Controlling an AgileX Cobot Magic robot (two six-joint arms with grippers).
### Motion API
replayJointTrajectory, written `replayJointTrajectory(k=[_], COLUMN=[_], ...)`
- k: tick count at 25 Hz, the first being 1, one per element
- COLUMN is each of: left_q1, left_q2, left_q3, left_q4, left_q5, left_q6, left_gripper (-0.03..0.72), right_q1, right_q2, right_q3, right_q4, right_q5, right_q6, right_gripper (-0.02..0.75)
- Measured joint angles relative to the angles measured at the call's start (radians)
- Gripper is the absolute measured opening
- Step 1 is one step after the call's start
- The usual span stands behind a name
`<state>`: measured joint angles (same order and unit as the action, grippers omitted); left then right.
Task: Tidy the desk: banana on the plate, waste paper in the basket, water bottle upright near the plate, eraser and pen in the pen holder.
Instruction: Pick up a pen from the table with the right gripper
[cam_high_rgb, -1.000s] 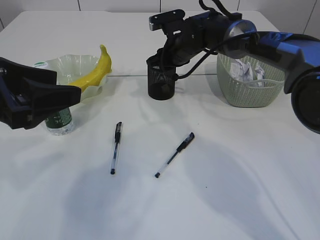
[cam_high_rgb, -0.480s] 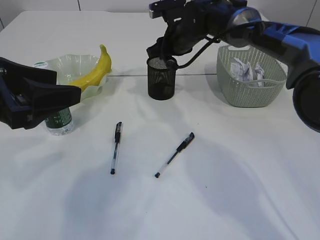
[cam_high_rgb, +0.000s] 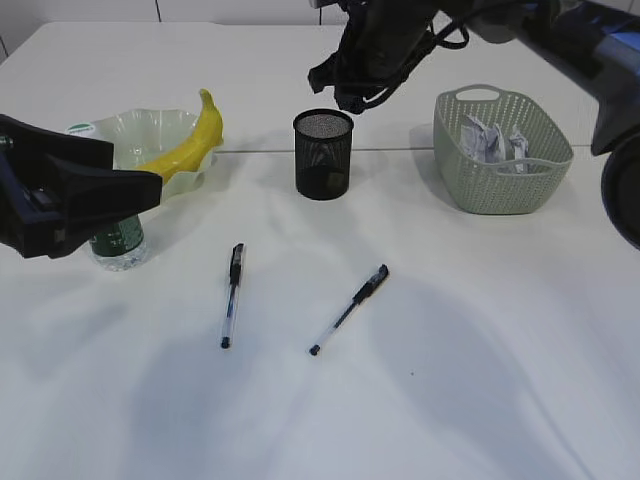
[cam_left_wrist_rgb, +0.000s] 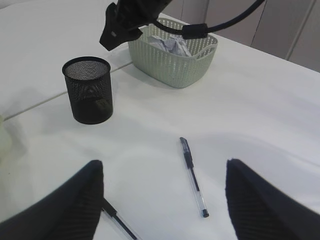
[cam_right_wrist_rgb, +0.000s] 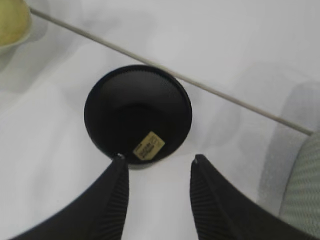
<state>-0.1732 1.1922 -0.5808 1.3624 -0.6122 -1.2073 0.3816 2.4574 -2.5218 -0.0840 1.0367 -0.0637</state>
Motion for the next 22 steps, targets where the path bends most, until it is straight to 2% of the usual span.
replayJointTrajectory(k=[8,14,22], left_q1=[0.000,0.000,0.000], left_q2=[0.000,0.000,0.000], left_q3=[0.000,0.000,0.000], left_q4=[0.011,0.038,0.154], left_q5=[0.011,0.013,0.042], left_q6=[-0.004,-0.059,-0.206], left_gripper=[0.540,0.540,0.540], right_q1=[-0.002,-0.002,-0.002], right_q2=[-0.114,-0.201,-0.299], right_q3=[-0.002,0.050,0.218], right_q4=[0.001,0.004,0.031], right_q5=[0.198,0.213,0.214], right_q6=[-0.027,-0.027,-0.027], right_gripper=[0.307,0.307,0.307])
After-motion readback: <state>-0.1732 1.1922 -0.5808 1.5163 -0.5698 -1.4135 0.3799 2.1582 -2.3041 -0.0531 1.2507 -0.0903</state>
